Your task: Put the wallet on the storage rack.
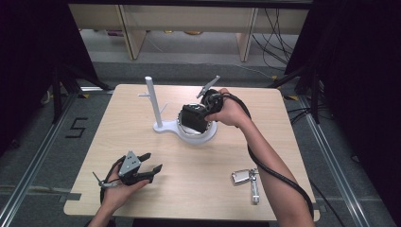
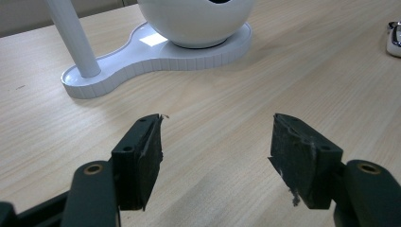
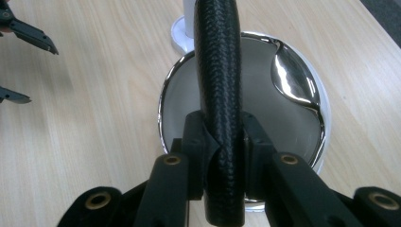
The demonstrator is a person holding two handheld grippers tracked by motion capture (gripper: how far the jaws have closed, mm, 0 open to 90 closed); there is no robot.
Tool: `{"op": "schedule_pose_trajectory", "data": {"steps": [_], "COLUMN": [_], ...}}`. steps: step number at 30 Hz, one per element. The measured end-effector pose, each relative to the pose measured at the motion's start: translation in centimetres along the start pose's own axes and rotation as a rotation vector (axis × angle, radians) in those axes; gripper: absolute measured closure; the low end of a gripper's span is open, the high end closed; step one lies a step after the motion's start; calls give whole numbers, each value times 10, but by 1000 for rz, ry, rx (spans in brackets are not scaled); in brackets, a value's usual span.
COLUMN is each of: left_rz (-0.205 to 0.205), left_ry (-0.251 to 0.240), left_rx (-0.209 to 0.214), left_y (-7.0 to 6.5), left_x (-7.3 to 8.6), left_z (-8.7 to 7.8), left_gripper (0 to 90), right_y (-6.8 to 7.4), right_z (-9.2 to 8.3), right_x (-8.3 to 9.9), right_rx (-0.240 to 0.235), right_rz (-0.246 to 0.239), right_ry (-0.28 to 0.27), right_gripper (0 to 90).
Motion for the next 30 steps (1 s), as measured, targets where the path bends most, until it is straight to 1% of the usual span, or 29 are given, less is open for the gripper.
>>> {"op": "schedule_pose_trajectory", "data": {"steps": [2,3,4,6,7,8,10,11,14,16,17,18,19,20,22,23,24,25,26,27,28,29,30], "left_rz": [0,-5,-2,-2,-1,-1,-1,-2,-4,-3,-4,-4,-4,-5,-1,-2,-1,-2,-4,-7,-10,-10,-12], "left_ry": [0,-4,-1,-3,0,0,-1,-2,-3,-2,-2,-2,-5,-7,3,-4,-1,1,-3,-4,-4,-4,-2], "left_rx": [0,1,-1,0,-1,-1,-1,-1,-1,-2,-2,-2,0,2,-7,-4,-5,-6,0,-2,-2,-1,0], "left_y": [0,0,0,0,0,0,0,0,0,0,0,0,0,0,1,1,1,1,0,0,0,0,0], "left_x": [0,0,0,0,0,0,0,0,0,0,0,0,0,0,0,0,0,0,0,0,0,0,0], "left_z": [0,0,0,0,0,0,0,0,0,0,0,0,0,1,0,1,1,1,2,2,2,2,2], "left_gripper": [342,342,342,342,342,342,342,342,343,343,343,343,343,343,344,344,344,344,344,343,344,344,343], "right_y": [-3,-2,-6,-11,-13,-15,-17,-20,-24,-27,-30,-30,-31,-35,-34,-34,-34,-33,-35,-34,-34,-32,-34], "right_z": [1,1,0,-2,-3,-5,-9,-12,-25,-35,-39,-44,-48,-52,-59,-62,-64,-67,-69,-71,-73,-73,-74], "right_x": [-1,0,-1,-2,-2,-2,-1,-1,5,12,17,22,28,33,48,56,63,72,80,88,96,105,112], "right_rx": [10,11,27,61,70,84,104,117,149,167,178,180,190,201,196,191,194,187,202,184,187,170,179], "right_rz": [9,48,36,43,44,58,59,49,93,121,131,144,168,155,208,237,255,287,316,319,341,362,371], "right_ry": [-10,-7,-14,-23,-26,-24,-38,-46,-55,-55,-51,-49,-41,-46,-26,-18,-16,-5,1,-5,1,4,10], "right_gripper": [744,736,726,705,695,692,685,682,679,681,681,683,686,689,700,703,709,714,723,728,733,737,741]}}
Point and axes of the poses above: each handheld gripper's, and its own axes: z roughly forward along the jaws, x roughly out of its underside, y roughly to its left, the point moved 10 cm from there along z, roughly forward along the jaws, and after that the axes turned 3 degrees about -z, right-handed, at the moved point
